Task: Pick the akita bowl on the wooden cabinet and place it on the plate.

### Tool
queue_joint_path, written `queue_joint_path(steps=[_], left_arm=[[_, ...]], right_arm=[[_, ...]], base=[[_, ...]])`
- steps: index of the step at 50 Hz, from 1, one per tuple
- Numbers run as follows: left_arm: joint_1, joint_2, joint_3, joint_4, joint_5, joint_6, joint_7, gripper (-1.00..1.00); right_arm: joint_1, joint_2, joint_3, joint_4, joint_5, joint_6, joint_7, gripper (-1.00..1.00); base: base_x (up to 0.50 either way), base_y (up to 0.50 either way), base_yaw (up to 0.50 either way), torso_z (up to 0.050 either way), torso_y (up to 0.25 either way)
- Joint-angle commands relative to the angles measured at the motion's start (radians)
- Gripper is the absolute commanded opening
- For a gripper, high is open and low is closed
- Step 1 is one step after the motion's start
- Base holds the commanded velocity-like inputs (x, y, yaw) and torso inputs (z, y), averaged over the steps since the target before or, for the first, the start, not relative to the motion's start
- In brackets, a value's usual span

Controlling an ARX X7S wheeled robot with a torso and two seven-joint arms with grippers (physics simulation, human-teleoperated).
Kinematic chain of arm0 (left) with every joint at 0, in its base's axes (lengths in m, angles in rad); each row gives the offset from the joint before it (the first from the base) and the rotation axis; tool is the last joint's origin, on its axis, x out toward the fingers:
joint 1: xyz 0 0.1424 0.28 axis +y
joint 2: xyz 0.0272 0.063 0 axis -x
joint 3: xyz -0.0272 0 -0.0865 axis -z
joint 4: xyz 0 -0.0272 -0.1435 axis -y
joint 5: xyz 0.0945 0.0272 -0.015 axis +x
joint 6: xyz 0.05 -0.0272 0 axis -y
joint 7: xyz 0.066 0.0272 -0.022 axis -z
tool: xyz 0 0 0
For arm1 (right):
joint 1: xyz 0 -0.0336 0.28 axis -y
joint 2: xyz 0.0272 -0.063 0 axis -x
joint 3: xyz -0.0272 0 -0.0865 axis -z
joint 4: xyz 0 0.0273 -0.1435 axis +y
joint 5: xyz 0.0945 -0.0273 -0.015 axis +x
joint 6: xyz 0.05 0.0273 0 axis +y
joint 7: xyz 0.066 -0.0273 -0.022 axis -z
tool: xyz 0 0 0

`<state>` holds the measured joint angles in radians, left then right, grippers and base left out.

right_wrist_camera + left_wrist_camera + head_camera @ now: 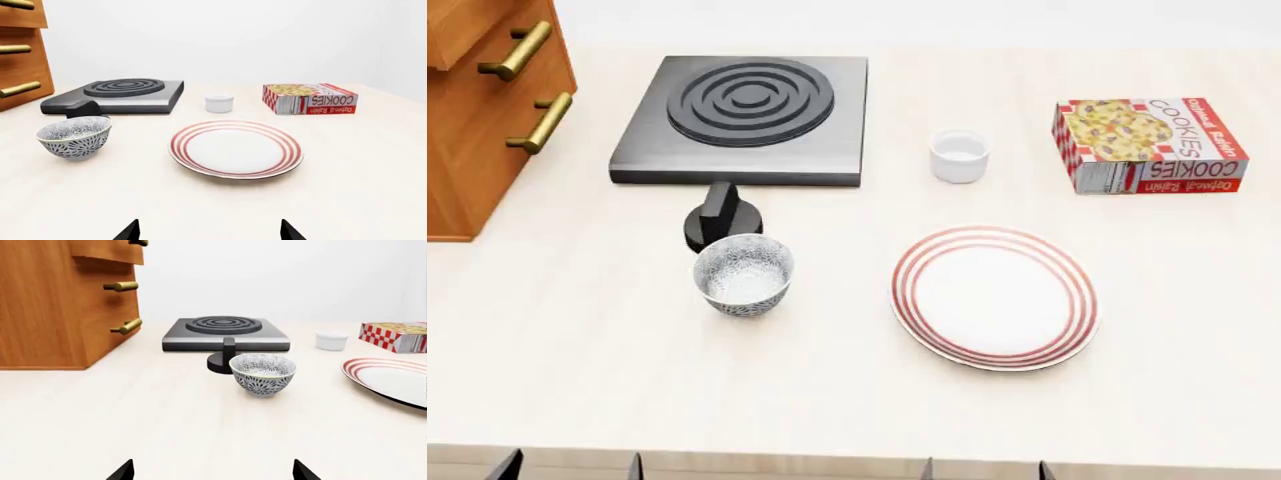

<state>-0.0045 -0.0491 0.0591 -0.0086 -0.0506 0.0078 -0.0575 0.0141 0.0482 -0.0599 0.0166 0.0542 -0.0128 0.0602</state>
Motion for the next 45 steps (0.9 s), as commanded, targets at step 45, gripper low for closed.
queue_joint_path(steps=[45], left_arm=[[0.006,-0.069,0.075,0.000,-0.096,0.056,-0.044,1.00]], right_arm=[[-0.001,0.067,-0.077,-0.014,0.089,-0.013,0.062,1.00]], base=[[0.00,0.00,0.00,0.043,0.000]])
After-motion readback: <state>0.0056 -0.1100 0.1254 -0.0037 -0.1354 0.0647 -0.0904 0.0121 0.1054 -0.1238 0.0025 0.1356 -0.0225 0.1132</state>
